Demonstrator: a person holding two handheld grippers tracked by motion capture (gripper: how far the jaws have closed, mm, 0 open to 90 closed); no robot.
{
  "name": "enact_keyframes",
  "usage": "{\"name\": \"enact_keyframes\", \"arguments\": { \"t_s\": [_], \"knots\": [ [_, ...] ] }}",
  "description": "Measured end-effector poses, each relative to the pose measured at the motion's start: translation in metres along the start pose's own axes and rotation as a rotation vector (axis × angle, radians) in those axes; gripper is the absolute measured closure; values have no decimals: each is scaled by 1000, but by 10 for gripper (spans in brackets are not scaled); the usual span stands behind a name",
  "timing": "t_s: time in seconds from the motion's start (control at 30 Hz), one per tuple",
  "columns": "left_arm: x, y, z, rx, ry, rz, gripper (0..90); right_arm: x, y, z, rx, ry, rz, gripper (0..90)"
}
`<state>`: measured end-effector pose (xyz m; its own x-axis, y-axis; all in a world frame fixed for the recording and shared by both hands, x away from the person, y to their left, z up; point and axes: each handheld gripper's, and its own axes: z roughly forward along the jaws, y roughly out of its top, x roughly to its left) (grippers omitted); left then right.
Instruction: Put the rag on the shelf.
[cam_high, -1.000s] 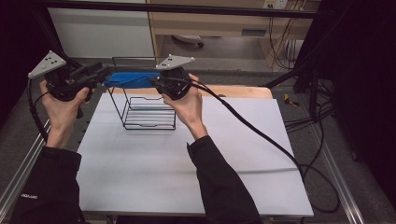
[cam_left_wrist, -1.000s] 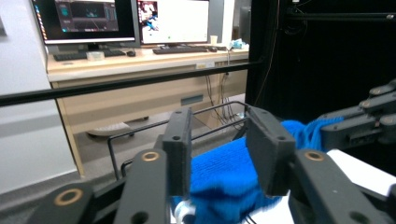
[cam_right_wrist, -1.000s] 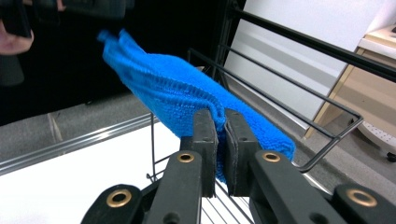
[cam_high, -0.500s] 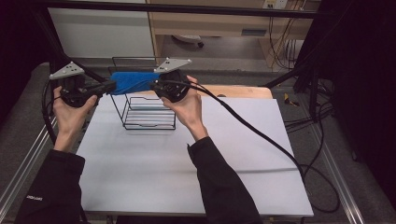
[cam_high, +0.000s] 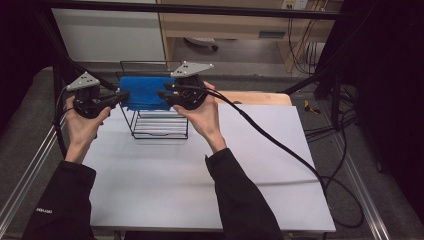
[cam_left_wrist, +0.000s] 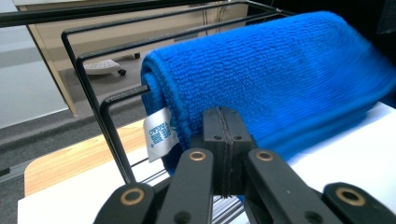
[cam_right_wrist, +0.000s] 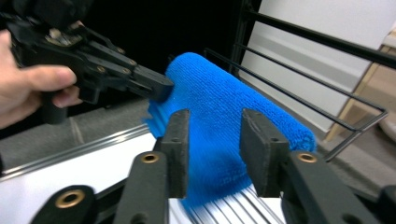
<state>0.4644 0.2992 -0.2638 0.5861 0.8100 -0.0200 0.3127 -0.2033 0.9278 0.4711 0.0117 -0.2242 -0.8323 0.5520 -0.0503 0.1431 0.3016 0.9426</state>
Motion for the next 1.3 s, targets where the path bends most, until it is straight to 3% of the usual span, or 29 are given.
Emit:
{"name": "enact_keyframes", "arguments": {
  "t_s": [0.13, 0.2, 0.37, 0.5, 0.67, 0.9, 1.13, 1.3],
  "knots": [
    [-1, -5, 3, -3, 4, 10, 900, -2, -10, 10, 67, 2, 17, 845],
    [-1, -6, 3, -6, 2, 16, 900, -4, -19, 14, 84, -3, 29, 876],
    [1, -9, 6, -13, 4, 13, 900, -14, -38, 23, 101, -37, 52, 884],
    [0, -10, 6, -22, 2, 11, 900, -17, -43, 22, 77, -32, 65, 871],
    [-4, -12, 1, -28, -14, 12, 856, -15, -40, 12, 39, -18, 71, 799],
    [-10, -19, -9, 0, -28, 10, 703, -16, -36, -12, 5, 0, 96, 616],
    [-16, -28, -15, 64, -20, 25, 523, -23, -38, -36, 11, -29, 128, 438],
    [-19, -37, -16, 68, -22, 31, 432, -30, -44, -53, 17, -50, 146, 334]
  ]
}}
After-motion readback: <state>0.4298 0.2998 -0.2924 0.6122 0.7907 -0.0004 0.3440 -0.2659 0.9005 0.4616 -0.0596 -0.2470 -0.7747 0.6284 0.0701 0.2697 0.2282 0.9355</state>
